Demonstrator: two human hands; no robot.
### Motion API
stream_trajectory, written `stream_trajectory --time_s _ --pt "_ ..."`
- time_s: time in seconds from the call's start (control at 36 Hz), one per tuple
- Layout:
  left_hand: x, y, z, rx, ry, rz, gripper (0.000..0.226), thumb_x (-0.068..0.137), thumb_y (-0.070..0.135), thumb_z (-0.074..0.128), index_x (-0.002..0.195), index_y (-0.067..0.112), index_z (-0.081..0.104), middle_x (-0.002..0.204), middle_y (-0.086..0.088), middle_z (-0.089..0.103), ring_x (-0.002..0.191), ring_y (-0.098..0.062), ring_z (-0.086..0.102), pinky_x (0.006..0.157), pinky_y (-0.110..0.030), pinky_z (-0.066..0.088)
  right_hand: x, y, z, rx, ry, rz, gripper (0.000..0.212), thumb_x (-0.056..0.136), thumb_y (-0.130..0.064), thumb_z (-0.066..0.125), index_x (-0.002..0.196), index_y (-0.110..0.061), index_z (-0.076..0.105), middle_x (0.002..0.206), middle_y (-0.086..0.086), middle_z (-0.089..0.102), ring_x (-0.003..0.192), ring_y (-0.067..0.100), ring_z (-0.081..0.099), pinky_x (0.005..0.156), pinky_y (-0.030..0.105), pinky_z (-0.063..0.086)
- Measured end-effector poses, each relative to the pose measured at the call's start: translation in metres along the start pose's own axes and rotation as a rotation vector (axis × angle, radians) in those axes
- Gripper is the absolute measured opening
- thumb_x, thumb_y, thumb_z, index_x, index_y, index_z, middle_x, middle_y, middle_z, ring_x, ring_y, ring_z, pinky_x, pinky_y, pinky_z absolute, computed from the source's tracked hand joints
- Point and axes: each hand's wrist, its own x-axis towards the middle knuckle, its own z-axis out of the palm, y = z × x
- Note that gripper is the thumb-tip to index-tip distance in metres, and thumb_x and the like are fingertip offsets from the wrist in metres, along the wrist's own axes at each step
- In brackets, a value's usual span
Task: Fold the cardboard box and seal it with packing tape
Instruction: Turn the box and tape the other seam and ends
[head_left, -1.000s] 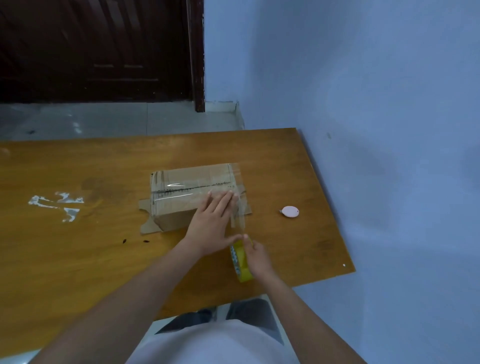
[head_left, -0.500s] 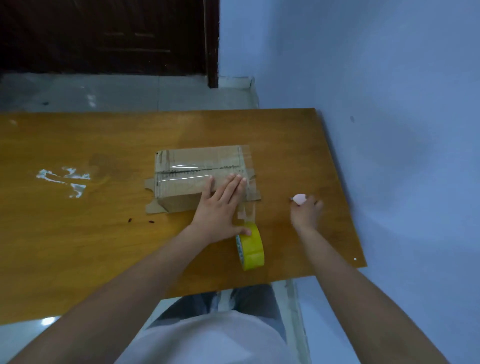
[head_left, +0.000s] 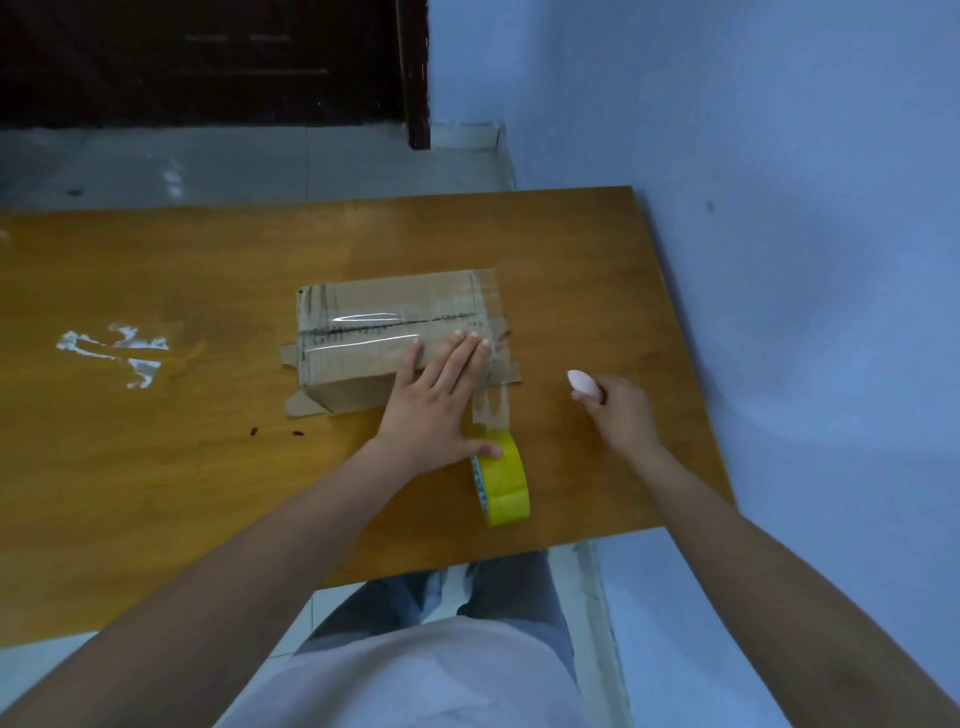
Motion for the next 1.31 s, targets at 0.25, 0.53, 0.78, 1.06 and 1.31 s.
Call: stream_trajectory --time_s 0.25,0.53,0.78,1.06,1.31 --pt "-0.001 0.001 -0.001 -0.024 0.011 0.003 0.121 0.064 0.089 0.038 0.149 0.012 -0.001 0.159 -0.006 0.008 0.145 -0.021 -0.008 0.115 -0.051 -0.006 -0.058 -0.053 -0.004 0.18 -0.004 -0.173 0.039 0.081 -0.039 0.07 0.114 -0.02 0.066 0.1 0.001 0.058 0.098 0.019 0.056 0.078 0.026 0.042" --pt "-0.001 0.001 0.001 -0.021 0.014 0.005 0.119 0.067 0.089 0.03 0.146 0.013 -0.016 0.16 -0.004 -0.005 0.146 -0.02 -0.011 0.113 -0.05 -0.012 -0.062 -0.078 0.009 0.113 -0.025 -0.196 0.041 0.082 -0.041 0.067 0.114 -0.016 0.065 0.097 0.001 0.054 0.09 0.019 0.057 0.075 0.033 0.046" --pt "-0.001 0.001 0.002 -0.002 0.029 0.002 0.117 0.069 0.089 0.028 0.144 0.014 -0.023 0.159 -0.004 -0.008 0.146 -0.019 -0.014 0.114 -0.049 -0.013 -0.064 -0.08 0.021 0.024 0.061 -0.107 0.039 0.085 -0.047 0.06 0.116 -0.023 0.063 0.104 0.001 0.055 0.094 0.019 0.056 0.065 0.026 0.037" --pt "0.0 0.003 0.0 0.014 0.019 -0.008 0.118 0.067 0.091 0.024 0.139 0.014 -0.029 0.159 -0.004 -0.013 0.145 -0.02 -0.019 0.112 -0.05 -0.016 -0.056 -0.032 0.032 0.056 0.104 0.214 0.04 0.093 -0.039 0.053 0.119 -0.009 0.057 0.115 0.01 0.054 0.103 0.026 0.054 0.077 0.033 0.044" --pt "0.0 0.004 0.0 0.023 0.027 -0.019 0.12 0.065 0.091 0.025 0.141 0.015 -0.028 0.16 -0.003 -0.009 0.145 -0.018 -0.016 0.11 -0.048 -0.022 -0.056 -0.015 0.05 -0.066 0.121 0.326 0.069 0.087 -0.037 0.062 0.144 -0.014 0.031 0.146 0.01 0.028 0.131 0.031 0.029 0.101 0.042 0.036"
